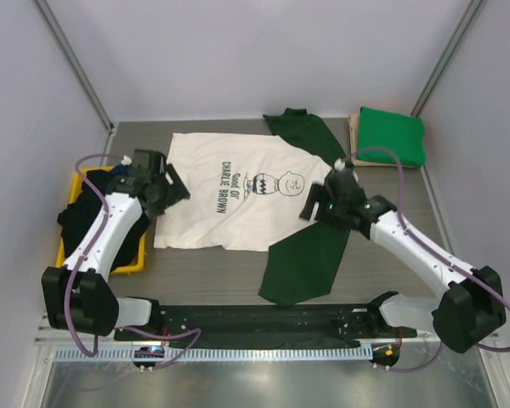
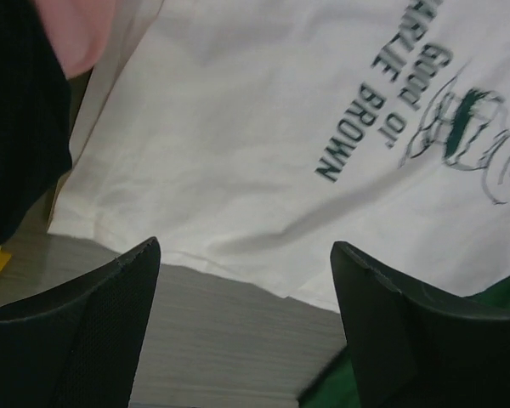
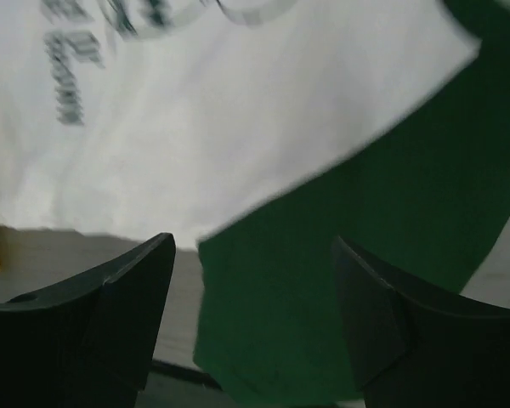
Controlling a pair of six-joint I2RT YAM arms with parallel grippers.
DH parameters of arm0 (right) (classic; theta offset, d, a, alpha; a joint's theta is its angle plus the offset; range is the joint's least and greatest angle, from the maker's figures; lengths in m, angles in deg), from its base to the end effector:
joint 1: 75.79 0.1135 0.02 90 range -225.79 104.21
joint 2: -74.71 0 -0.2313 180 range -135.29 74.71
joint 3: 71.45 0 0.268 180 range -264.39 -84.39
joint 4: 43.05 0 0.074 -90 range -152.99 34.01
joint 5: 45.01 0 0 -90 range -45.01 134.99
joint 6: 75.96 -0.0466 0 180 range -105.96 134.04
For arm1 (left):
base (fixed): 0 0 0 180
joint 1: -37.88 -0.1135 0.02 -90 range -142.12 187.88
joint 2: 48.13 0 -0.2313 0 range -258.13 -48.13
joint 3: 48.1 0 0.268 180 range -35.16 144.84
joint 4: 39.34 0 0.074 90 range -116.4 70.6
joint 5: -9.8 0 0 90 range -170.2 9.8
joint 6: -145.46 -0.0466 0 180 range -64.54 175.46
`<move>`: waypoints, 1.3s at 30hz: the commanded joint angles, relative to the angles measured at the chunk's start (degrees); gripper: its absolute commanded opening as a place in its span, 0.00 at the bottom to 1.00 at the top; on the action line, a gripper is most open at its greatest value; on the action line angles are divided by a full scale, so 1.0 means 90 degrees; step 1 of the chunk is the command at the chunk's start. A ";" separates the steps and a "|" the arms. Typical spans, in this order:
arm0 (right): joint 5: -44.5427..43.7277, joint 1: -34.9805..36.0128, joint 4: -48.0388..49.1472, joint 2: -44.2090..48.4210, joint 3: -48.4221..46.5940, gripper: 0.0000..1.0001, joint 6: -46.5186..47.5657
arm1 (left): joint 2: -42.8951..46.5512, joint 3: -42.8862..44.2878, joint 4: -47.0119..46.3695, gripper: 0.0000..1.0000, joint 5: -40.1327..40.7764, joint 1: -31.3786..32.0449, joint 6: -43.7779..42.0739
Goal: Fold and stack the t-shirts
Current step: Fold the tshirt
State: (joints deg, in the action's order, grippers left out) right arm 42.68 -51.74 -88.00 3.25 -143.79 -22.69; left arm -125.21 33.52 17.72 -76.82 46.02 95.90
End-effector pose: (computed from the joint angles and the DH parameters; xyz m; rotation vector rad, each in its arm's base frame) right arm 0.2757 0.1210 0.2531 0.2841 2.3724 0.4706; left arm 0.3061 -0.0410 0.2645 -0.7216 2.4015 -0.2825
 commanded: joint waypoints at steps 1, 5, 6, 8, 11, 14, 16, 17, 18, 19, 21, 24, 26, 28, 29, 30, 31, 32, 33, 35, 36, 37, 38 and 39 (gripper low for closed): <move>-0.0613 0.0626 -0.0710 0.0698 0.1548 0.80 -0.1461 | 0.0719 -0.1116 -0.0312 0.82 0.0083 -0.0006 0.0330; -0.0916 0.1408 -0.1052 0.1940 0.2846 0.81 -0.2672 | 0.1316 -0.2064 -0.0458 0.81 0.0133 0.0003 0.0486; -0.0867 0.1641 -0.1159 0.2147 0.2975 0.81 -0.2841 | 0.1396 -0.2181 -0.0478 0.81 0.0152 -0.0006 0.0535; -0.0896 0.1867 -0.1238 0.2576 0.3306 0.81 -0.3270 | 0.1590 -0.2494 -0.0517 0.81 0.0249 -0.0006 0.0662; -0.0867 0.2151 -0.1092 0.2696 0.3668 0.81 -0.3487 | 0.1660 -0.2738 -0.0517 0.81 0.0561 0.0004 0.0798; -0.0808 0.2161 -0.0751 0.2560 0.3874 0.82 -0.3478 | 0.1611 -0.2924 -0.0624 0.82 0.0708 0.0004 0.0945; -0.0944 0.2161 -0.0439 0.2384 0.3904 0.82 -0.3409 | 0.1504 -0.3012 -0.0799 0.83 0.0787 0.0003 0.0994; -0.1003 0.2171 -0.0380 0.2287 0.3856 0.82 -0.3399 | 0.1446 -0.3090 -0.0858 0.83 0.0826 0.0004 0.1014; -0.1023 0.2161 -0.0379 0.2063 0.3807 0.82 -0.3361 | 0.1310 -0.3120 -0.0898 0.83 0.0903 0.0004 0.1072; -0.1033 0.2171 -0.0379 0.1955 0.3758 0.82 -0.3331 | 0.1212 -0.3139 -0.0975 0.84 0.0923 0.0004 0.1082; -0.1043 0.2152 -0.0340 0.1701 0.3738 0.82 -0.3312 | 0.0988 -0.3149 -0.1054 0.84 0.0992 0.0003 0.1131; -0.0897 0.2161 0.0001 0.1554 0.3933 0.77 -0.3263 | 0.0830 -0.3227 -0.1219 0.84 0.1060 -0.0006 0.1218; -0.0779 0.2161 0.0206 0.1544 0.4137 0.68 -0.3282 | 0.0752 -0.3305 -0.1308 0.83 0.1109 -0.0006 0.1277; -0.0720 0.2161 0.0334 0.1621 0.4246 0.43 -0.3292 | 0.0693 -0.3393 -0.1444 0.82 0.1187 -0.0016 0.1355; -0.0759 0.2161 0.0334 0.1786 0.4314 0.23 -0.3302 | 0.0616 -0.3393 -0.1464 0.81 0.1303 -0.0006 0.1375; -0.0827 0.2161 0.0305 0.1904 0.4334 0.16 -0.3311 | 0.0576 -0.3413 -0.1532 0.81 0.1362 -0.0016 0.1404; -0.0905 0.2161 0.0218 0.2214 0.4315 0.09 -0.3350 | 0.0489 -0.3442 -0.1581 0.80 0.1392 -0.0026 0.1424; -0.0993 0.2161 0.0014 0.2372 0.4276 0.01 -0.3466 | 0.0449 -0.3442 -0.1630 0.77 0.1460 -0.0016 0.1434; -0.1235 0.2161 -0.0124 0.2538 0.4237 0.01 -0.3535 | 0.0391 -0.3442 -0.1718 0.76 0.1490 -0.0016 0.1453; -0.1510 0.2161 -0.0697 0.3103 0.3994 0.01 -0.3749 | 0.0168 -0.3413 -0.1796 0.73 0.1616 -0.0016 0.1463; -0.1685 0.2142 -0.0904 0.3280 0.3895 0.01 -0.3819 | 0.0089 -0.3394 -0.1884 0.73 0.1665 -0.0026 0.1453; -0.1987 0.2142 -0.1109 0.3437 0.3672 0.01 -0.3887 | 0.0001 -0.3364 -0.1894 0.72 0.1714 -0.0016 0.1463; -0.2164 0.2132 -0.1479 0.3699 0.3564 0.01 -0.3955 | -0.0203 -0.3345 -0.1933 0.70 0.1744 -0.0016 0.1453; -0.2291 0.2103 -0.1666 0.3799 0.3446 0.01 -0.4004 | -0.0312 -0.3335 -0.2049 0.68 0.1705 -0.0045 0.1453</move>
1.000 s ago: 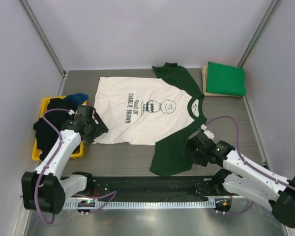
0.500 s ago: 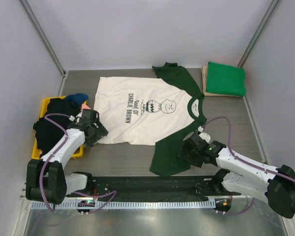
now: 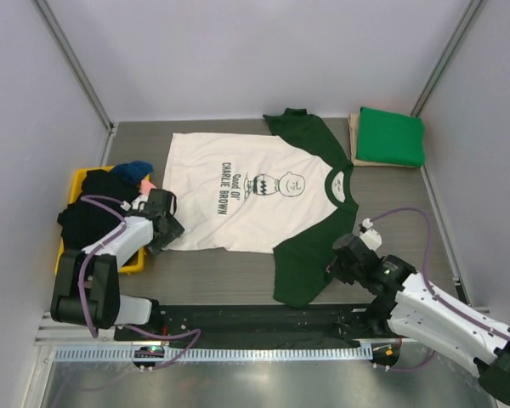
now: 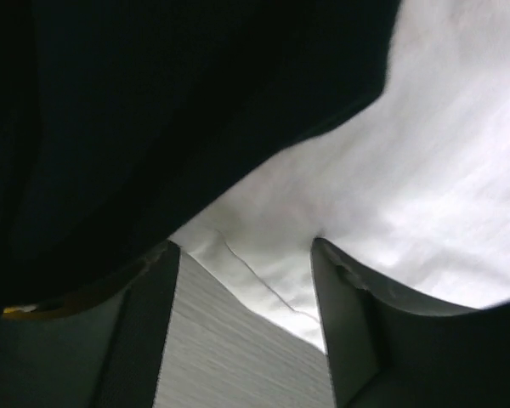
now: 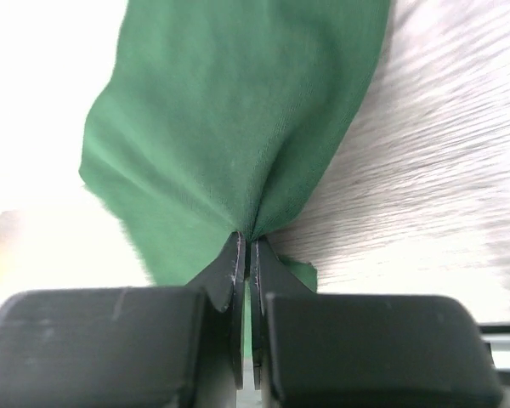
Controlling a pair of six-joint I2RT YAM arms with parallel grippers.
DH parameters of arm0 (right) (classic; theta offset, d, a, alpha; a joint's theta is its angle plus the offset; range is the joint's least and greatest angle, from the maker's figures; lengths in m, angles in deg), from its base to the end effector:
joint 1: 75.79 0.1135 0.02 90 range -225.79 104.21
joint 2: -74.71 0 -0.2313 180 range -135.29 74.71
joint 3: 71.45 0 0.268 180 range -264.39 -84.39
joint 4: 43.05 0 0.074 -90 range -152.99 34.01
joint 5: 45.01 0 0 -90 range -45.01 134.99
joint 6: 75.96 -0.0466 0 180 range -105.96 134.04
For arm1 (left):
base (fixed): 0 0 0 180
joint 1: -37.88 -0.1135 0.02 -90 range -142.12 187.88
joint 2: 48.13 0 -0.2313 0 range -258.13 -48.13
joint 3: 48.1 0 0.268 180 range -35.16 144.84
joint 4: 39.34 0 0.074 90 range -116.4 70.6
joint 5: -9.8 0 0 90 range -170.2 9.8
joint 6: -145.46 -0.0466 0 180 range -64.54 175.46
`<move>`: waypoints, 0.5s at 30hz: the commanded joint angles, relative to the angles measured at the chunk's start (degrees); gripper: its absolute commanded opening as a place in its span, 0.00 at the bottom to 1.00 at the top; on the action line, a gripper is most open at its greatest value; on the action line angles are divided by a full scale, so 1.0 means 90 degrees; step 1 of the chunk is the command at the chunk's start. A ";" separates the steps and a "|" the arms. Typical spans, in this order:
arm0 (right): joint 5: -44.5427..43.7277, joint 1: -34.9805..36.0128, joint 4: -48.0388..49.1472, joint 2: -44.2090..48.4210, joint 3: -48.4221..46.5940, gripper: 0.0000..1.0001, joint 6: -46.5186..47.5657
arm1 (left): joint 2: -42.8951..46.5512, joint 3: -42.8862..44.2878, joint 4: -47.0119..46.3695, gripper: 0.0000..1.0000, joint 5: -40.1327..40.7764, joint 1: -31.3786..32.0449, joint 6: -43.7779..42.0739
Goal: Fold and stack the t-shirts
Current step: Fold the tshirt
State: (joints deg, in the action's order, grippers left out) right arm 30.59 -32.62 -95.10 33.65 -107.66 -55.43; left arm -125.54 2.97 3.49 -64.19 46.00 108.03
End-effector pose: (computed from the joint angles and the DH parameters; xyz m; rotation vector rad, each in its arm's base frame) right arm 0.1375 0.1131 0.1430 0.6814 2.4907 0.4573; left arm 0.2513 -0.0229 0.1093 -1.0812 2.4624 0.0766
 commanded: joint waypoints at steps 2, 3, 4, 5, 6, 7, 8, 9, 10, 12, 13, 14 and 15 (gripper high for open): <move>-0.1329 -0.0100 -0.1316 0.0625 -0.0842 0.01 -0.0425 | -0.0577 0.0109 -0.0576 0.56 0.0137 -0.0033 0.0125; -0.1417 -0.0120 -0.1415 0.0665 -0.0910 0.01 -0.0445 | -0.0656 0.0119 -0.0625 0.51 0.0077 -0.0043 0.0135; -0.1515 -0.0130 -0.1503 0.0685 -0.0969 0.01 -0.0455 | -0.0696 0.0119 -0.0655 0.35 -0.0010 -0.0043 0.0154; -0.1526 -0.0149 -0.1581 0.0695 -0.0979 0.01 -0.0445 | -0.0716 0.0090 -0.0694 0.23 -0.0089 -0.0033 0.0174; -0.1555 -0.0159 -0.1630 0.0705 -0.0999 0.01 -0.0493 | -0.0687 0.0090 -0.0704 0.13 -0.0205 -0.0043 0.0193; -0.1565 -0.0159 -0.1698 0.0734 -0.1008 0.01 -0.0542 | -0.0638 0.0061 -0.0694 0.00 -0.0274 -0.0033 0.0203; -0.1633 -0.0169 -0.1834 0.0773 -0.1009 0.01 -0.0581 | -0.0541 -0.0007 -0.0665 0.00 -0.0352 -0.0023 0.0203; -0.1682 -0.0159 -0.1913 0.0850 -0.1018 0.01 -0.0630 | -0.0289 -0.0047 -0.0607 0.00 -0.0430 -0.0004 0.0203; -0.1730 -0.0159 -0.1982 0.1054 -0.1038 0.01 -0.0717 | -0.0093 -0.0066 -0.0539 0.00 -0.0509 0.0035 0.0203; -0.1858 -0.0159 -0.2148 0.1289 -0.1096 0.01 -0.0748 | 0.0240 -0.0086 -0.0227 0.00 -0.0558 0.0123 0.0155; -0.1877 -0.0159 -0.2158 0.1378 -0.1193 0.01 -0.0670 | 0.0560 -0.0048 -0.0090 0.00 -0.0607 0.0143 0.0096; -0.1897 -0.0159 -0.2139 0.1349 -0.1271 0.01 -0.0612 | 0.0670 0.0021 0.0172 0.00 -0.0646 0.0143 0.0028; -0.1916 -0.0159 -0.2119 0.1262 -0.1359 0.01 -0.0534 | 0.0777 0.0253 0.0349 0.00 -0.0636 0.0143 -0.0050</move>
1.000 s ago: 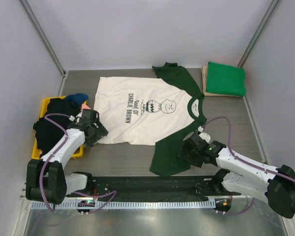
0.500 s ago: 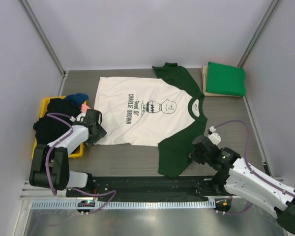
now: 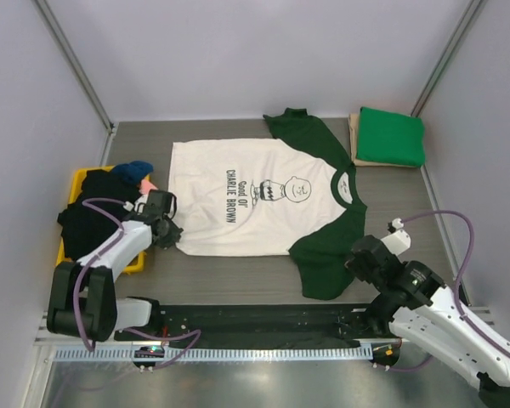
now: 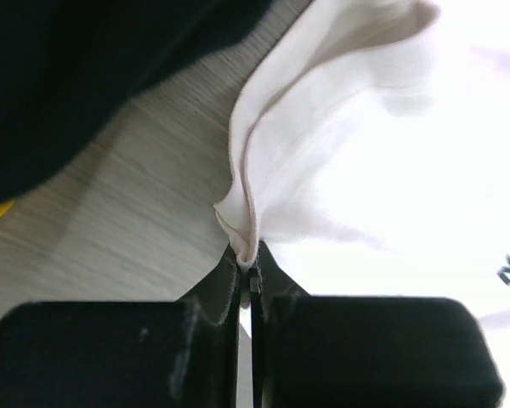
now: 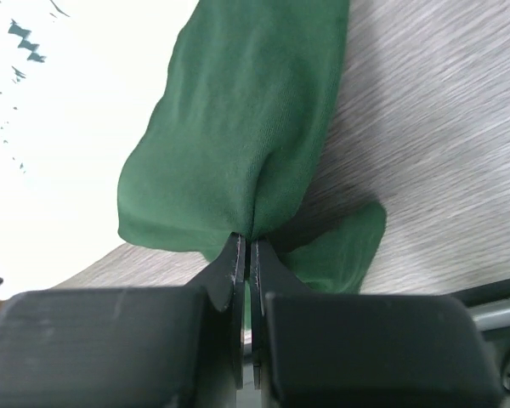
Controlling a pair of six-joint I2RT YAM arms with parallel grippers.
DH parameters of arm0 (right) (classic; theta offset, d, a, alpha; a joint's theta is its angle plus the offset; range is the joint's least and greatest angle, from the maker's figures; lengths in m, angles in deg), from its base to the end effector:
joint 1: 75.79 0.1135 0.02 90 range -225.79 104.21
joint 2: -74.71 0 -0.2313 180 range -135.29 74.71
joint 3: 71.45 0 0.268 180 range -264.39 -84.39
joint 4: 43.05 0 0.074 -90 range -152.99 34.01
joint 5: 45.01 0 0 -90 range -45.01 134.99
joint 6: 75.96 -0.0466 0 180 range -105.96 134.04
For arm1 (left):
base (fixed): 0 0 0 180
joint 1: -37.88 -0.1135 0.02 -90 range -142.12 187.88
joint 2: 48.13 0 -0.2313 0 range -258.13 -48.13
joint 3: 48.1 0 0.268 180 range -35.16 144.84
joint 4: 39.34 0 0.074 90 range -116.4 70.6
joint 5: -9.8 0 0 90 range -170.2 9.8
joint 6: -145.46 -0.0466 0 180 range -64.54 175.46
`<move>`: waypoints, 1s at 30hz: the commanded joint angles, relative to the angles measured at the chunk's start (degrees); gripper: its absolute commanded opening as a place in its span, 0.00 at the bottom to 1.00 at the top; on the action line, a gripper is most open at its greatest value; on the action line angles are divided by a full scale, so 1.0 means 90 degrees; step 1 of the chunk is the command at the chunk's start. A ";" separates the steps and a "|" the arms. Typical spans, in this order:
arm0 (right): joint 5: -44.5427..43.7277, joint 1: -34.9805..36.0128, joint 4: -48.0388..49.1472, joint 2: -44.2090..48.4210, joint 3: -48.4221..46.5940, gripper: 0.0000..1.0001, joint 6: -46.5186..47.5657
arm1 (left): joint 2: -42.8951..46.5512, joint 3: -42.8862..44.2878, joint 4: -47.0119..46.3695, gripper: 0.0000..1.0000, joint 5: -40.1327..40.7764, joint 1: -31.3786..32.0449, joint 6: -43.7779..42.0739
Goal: Fold and stack the t-shirts
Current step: Fold the tshirt
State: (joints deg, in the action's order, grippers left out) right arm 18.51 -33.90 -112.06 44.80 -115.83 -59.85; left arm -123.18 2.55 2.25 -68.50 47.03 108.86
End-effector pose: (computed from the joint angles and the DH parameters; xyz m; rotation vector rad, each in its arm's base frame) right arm 0.1227 0.0821 0.2016 0.8387 2.2672 0.3513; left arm 0.2514 -0.0309 0.1170 -1.0630 2.4597 -0.0611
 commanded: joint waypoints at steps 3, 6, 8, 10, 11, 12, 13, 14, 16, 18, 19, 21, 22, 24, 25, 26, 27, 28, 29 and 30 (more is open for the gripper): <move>-0.0612 -0.0016 -0.0049 -0.0814 -0.0968 0.01 0.0406 | 0.0653 0.0779 0.1123 0.00 -0.0041 0.0029 -0.0445; -0.0787 -0.0064 0.0244 -0.1684 -0.1747 0.01 0.0981 | 0.0517 0.1472 0.1524 0.00 -0.0041 0.0029 -0.0680; -0.0818 -0.0220 0.0487 -0.2297 -0.2071 0.01 0.1536 | 0.0235 0.1960 0.1660 0.00 -0.0012 0.0028 -0.0835; -0.0440 -0.0824 0.0712 -0.2719 -0.2500 0.01 0.1996 | -0.0049 0.2283 0.1729 0.00 0.0018 0.0028 -0.0914; -0.0195 -0.1097 0.1032 -0.2915 -0.2590 0.01 0.2269 | -0.0195 0.2584 0.1768 0.00 -0.0001 0.0019 -0.1002; 0.0097 -0.1361 0.1180 -0.3313 -0.2678 0.01 0.2640 | -0.0535 0.2722 0.1788 0.00 -0.0031 0.0019 -0.1041; 0.0497 -0.1827 0.1336 -0.3501 -0.2823 0.01 0.2846 | -0.0674 0.2840 0.1798 0.00 -0.0031 0.0019 -0.1071; 0.0646 -0.1987 0.1609 -0.3677 -0.2912 0.01 0.2984 | -0.0840 0.3111 0.1808 0.00 -0.0021 0.0009 -0.1100; 0.0832 -0.2299 0.1815 -0.4350 -0.3272 0.01 0.3267 | -0.1269 0.3367 0.1788 0.00 -0.0021 -0.0020 -0.1168; 0.1028 -0.2485 0.1885 -0.4829 -0.3585 0.01 0.3434 | -0.1717 0.3766 0.1788 0.00 -0.0012 -0.0069 -0.1246; 0.1105 -0.2641 0.1952 -0.5285 -0.3896 0.01 0.3560 | -0.1875 0.3914 0.1827 0.00 -0.0050 -0.0146 -0.1276; 0.1320 -0.2798 0.2011 -0.5727 -0.4239 0.01 0.3649 | -0.2226 0.4429 0.1915 0.00 -0.0012 -0.0235 -0.1373; 0.1408 -0.2896 0.2060 -0.6213 -0.4618 0.01 0.3746 | -0.2557 0.4597 0.2012 0.00 -0.0031 -0.0341 -0.1403; 0.1613 -0.3130 0.2060 -0.6703 -0.5262 0.01 0.3786 | -0.2939 0.5113 0.2100 0.00 -0.0089 -0.0459 -0.1461; 0.1701 -0.3199 0.2080 -0.7170 -0.5518 0.01 0.3844 | -0.3289 0.5300 0.2207 0.00 -0.0148 -0.0566 -0.1500; 0.1799 -0.3325 0.2080 -0.7445 -0.5791 0.01 0.3854 | -0.3437 0.5466 0.2256 0.00 -0.0148 -0.0625 -0.1520; 0.1906 -0.3384 0.2061 -0.7680 -0.6064 0.01 0.3854 | -0.3584 0.5603 0.2296 0.00 -0.0158 -0.0684 -0.1520; 0.1975 -0.3423 0.2051 -0.7914 -0.6618 0.01 0.3893 | -0.3895 0.5894 0.2344 0.00 -0.0197 -0.0781 -0.1539; 0.2024 -0.3482 0.2031 -0.8497 -0.6933 0.01 0.3922 | -0.4053 0.6033 0.2393 0.00 -0.0313 -0.0830 -0.1530; 0.2073 -0.3569 0.2012 -0.8793 -0.7265 0.01 0.3971 | -0.4267 0.6218 0.2442 0.02 -0.0372 -0.0869 -0.1530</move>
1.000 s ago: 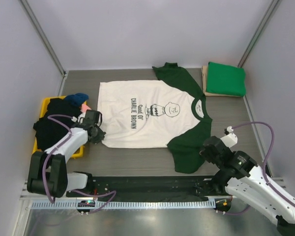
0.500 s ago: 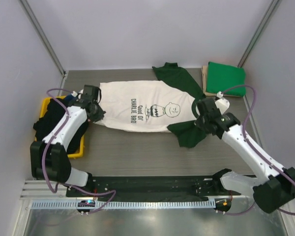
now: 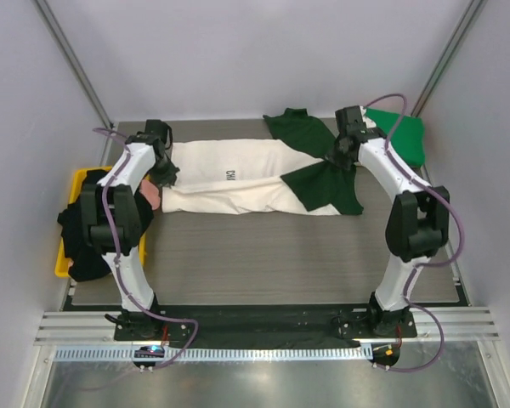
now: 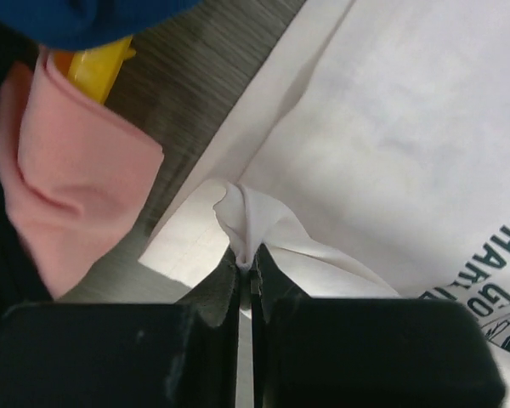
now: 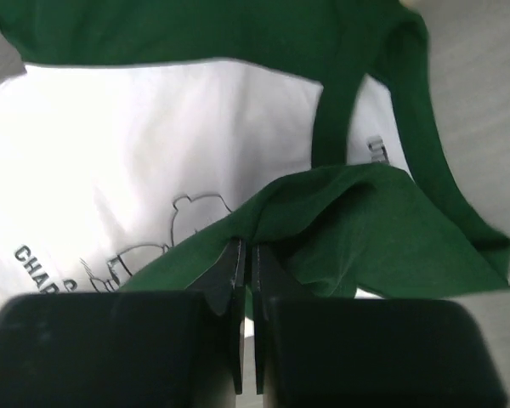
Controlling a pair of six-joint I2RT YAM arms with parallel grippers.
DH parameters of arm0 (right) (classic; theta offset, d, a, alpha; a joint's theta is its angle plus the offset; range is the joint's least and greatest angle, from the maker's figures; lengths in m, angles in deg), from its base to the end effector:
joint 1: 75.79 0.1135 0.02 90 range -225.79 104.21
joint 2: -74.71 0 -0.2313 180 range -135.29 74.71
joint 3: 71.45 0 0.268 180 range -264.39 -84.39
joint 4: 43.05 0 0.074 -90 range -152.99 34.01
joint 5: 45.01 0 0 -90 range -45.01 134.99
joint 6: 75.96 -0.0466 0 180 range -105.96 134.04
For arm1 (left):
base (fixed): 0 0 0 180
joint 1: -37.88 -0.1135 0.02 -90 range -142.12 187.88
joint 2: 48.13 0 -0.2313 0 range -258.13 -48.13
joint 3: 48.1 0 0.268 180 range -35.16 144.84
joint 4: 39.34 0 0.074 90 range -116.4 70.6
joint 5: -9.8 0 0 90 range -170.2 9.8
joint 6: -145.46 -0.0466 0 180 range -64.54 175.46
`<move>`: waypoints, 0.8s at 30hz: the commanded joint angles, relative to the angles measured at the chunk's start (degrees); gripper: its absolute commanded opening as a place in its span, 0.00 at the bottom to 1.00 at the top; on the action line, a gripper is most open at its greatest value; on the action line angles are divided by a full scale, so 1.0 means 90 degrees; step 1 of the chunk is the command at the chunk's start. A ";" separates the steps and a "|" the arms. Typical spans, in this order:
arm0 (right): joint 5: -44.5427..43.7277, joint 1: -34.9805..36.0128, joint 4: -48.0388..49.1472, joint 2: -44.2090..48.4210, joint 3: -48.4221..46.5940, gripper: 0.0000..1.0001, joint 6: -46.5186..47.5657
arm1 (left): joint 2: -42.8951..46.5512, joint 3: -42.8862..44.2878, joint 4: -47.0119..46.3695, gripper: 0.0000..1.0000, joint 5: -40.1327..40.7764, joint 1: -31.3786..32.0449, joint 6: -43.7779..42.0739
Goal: Fold and stack the t-shirts
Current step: Fold the tshirt
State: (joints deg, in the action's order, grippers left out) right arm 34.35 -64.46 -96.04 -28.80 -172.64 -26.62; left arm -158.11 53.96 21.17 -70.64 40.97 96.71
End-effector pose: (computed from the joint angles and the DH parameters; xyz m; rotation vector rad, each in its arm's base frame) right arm 0.4037 0.0721 0.2290 0.7077 2.4154 0.1338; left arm 0.4084 -0.0143 0.1824 -0.9339 2.5669 0.0152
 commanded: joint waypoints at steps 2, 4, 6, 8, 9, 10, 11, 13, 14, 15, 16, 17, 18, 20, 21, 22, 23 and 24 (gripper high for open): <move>0.0633 -0.0282 -0.0069 -0.1764 -0.2221 0.32 0.0493 | -0.0903 0.1022 0.0630 0.10 -0.0280 -0.0304 -0.0141; 0.0548 -0.0399 -0.1205 -0.2549 -0.3885 0.75 0.0573 | -0.1071 0.1161 0.0623 0.60 -0.0670 -0.0314 -0.0189; 0.0411 -0.0419 -0.1603 -0.2827 -0.4441 0.79 0.0748 | -0.1043 0.1231 0.0691 0.80 -0.0770 -0.0314 -0.0345; 0.0137 -0.0419 -0.1255 -0.2360 -0.3675 0.81 0.0759 | -0.0606 0.0785 0.0516 0.85 -0.0595 -0.0285 -0.0433; 0.0117 -0.0419 -0.0982 -0.2038 -0.3169 0.81 0.0749 | -0.0390 0.0530 0.0418 0.86 -0.0536 -0.0285 -0.0433; 0.0069 -0.0419 -0.0525 -0.1329 -0.2168 0.82 0.0691 | -0.0185 0.0286 0.0147 0.87 -0.0535 -0.0285 -0.0424; 0.0020 -0.0419 -0.0317 -0.0993 -0.1684 0.82 0.0642 | 0.0001 0.0070 0.0038 0.87 -0.0525 -0.0285 -0.0414; 0.0107 -0.0419 0.0248 -0.0030 -0.0272 0.82 0.0515 | 0.0577 -0.0584 -0.0177 0.86 -0.0419 -0.0256 -0.0317; 0.0127 -0.0419 0.0377 0.0228 0.0162 0.82 0.0476 | 0.0791 -0.0818 -0.0236 0.87 -0.0350 -0.0236 -0.0278; 0.0146 -0.0419 0.0494 0.0521 0.0911 0.82 0.0456 | 0.1170 -0.1217 -0.0295 0.86 -0.0292 -0.0227 -0.0210; 0.0146 -0.0429 0.0669 0.0959 0.1247 0.82 0.0398 | 0.1387 -0.1443 -0.0431 0.87 -0.0214 -0.0207 -0.0161; 0.0195 -0.0477 0.0777 0.1195 0.1570 0.82 0.0378 | 0.1573 -0.1658 -0.0519 0.86 -0.0174 -0.0217 -0.0102; 0.0253 -0.0507 0.0875 0.1381 0.2172 0.80 0.0368 | 0.1739 -0.2095 -0.0626 0.86 -0.0183 -0.0207 -0.0014; 0.0370 -0.0614 0.1217 0.1781 0.2664 0.79 0.0358 | 0.2208 -0.2469 -0.0939 0.86 -0.0184 -0.0207 0.0123; 0.0468 -0.0653 0.1295 0.1832 0.3015 0.78 0.0377 | 0.2345 -0.2683 -0.1066 0.86 -0.0213 -0.0207 0.0162; 0.0546 -0.0712 0.1480 0.1852 0.3144 0.77 0.0407 | 0.2433 -0.2995 -0.1270 0.86 -0.0213 -0.0207 0.0259; 0.0614 -0.0751 0.1540 0.1794 0.3222 0.77 0.0455 | 0.2569 -0.3153 -0.1349 0.86 -0.0232 -0.0207 0.0308; 0.0750 -0.0838 0.1579 0.1726 0.3272 0.76 0.0494 | 0.2609 -0.3270 -0.1437 0.86 -0.0271 -0.0207 0.0328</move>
State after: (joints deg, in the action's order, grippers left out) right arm 38.35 -70.45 -88.37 -11.81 -145.64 -22.52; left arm -136.07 27.86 13.92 -73.57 38.94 97.43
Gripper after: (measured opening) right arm 0.767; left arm 0.862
